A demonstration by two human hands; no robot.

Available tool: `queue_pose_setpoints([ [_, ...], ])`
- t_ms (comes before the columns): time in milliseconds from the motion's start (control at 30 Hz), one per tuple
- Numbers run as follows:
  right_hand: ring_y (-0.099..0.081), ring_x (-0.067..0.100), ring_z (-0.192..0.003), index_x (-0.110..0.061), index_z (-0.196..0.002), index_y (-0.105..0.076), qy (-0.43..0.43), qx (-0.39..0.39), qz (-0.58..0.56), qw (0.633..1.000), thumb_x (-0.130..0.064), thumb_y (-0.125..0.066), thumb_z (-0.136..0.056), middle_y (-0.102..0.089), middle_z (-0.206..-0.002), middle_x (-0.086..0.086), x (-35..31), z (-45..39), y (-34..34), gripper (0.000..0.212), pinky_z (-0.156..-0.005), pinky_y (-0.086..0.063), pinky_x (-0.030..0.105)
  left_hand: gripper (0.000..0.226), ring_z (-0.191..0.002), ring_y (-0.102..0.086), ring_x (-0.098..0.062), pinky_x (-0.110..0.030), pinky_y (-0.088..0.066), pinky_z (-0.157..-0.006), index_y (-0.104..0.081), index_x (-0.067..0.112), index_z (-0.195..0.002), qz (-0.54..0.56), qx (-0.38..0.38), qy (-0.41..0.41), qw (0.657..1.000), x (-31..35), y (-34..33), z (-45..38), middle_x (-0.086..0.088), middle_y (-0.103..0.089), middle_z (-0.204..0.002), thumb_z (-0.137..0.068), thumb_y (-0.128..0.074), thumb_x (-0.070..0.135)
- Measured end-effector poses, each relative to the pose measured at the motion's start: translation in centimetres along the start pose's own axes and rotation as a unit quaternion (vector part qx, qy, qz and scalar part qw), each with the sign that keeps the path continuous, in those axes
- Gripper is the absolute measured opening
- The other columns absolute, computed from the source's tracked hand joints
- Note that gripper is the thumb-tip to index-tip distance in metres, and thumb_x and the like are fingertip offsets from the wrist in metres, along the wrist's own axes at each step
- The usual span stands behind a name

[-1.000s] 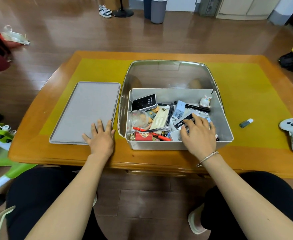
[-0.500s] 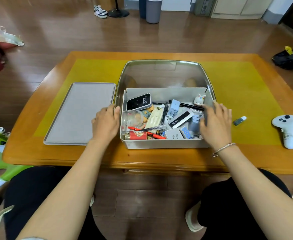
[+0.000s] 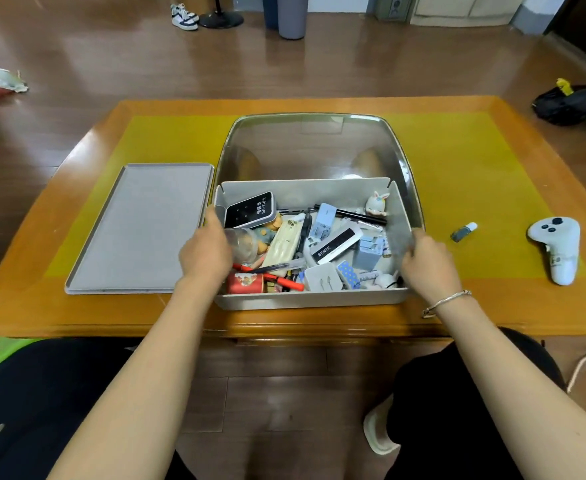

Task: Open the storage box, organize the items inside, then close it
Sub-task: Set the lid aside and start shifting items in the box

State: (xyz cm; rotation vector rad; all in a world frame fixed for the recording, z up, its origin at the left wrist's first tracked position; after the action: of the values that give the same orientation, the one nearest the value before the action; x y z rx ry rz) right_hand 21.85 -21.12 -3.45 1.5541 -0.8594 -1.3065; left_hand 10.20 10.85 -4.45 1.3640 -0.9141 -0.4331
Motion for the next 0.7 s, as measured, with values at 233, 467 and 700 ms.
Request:
queue_pose_setpoints([
  [233,-0.047,0.012,-0.055,-0.010,-0.102,-0.063,0.022,0.054,-0.139,0.989,-0.021,-0.041,-0.097,-0.058,-0.071,0.005,-0.1,1.0,-0.2,0.025,-0.047,-0.031,0.021,0.069,-0.082,-0.059,-0.038,-0.037,-0.038,-0.059,-0.019,0.021,-0.146,-0.011,0.017,-0.005,1.000,-2.6,1.1,1.0,-0.022,-0.064,-0.102,-0.090,-0.056,0.012],
  [467,-0.033,0.042,-0.130,-0.014,-0.141,-0.039,-0.139,0.010,-0.021,0.990,-0.029,-0.046,-0.094,-0.037,-0.140,0.028,7.1,-4.8,-1.5,0.050,-0.107,-0.027,0.046,0.063,-0.080,-0.059,-0.035,-0.036,-0.037,-0.056,-0.022,0.017,-0.143,-0.017,0.013,-0.039,0.999,-2.2,1.1,1.0,-0.021,-0.064,-0.105,-0.091,-0.058,0.014],
  [700,-0.016,0.042,-0.139,-0.009,-0.144,-0.028,-0.176,-0.041,0.024,0.983,-0.036,-0.047,-0.095,-0.010,-0.152,0.029,9.6,-7.0,-3.6,0.058,-0.114,-0.019,0.047,0.073,-0.082,-0.062,-0.035,-0.035,-0.042,-0.057,-0.018,0.021,-0.146,-0.022,0.007,-0.041,0.999,-2.4,0.9,0.6,-0.019,-0.064,-0.106,-0.089,-0.063,0.016],
])
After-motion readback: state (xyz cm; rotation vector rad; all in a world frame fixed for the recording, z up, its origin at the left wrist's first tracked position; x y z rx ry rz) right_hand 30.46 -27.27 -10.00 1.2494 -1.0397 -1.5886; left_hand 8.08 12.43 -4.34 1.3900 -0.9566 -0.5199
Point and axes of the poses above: each hand's wrist, its own z-axis away from the middle knuckle, its own y-axis out of the back of the hand, x = y × z, the point moved 6 cm from there along -z, towards the middle knuckle
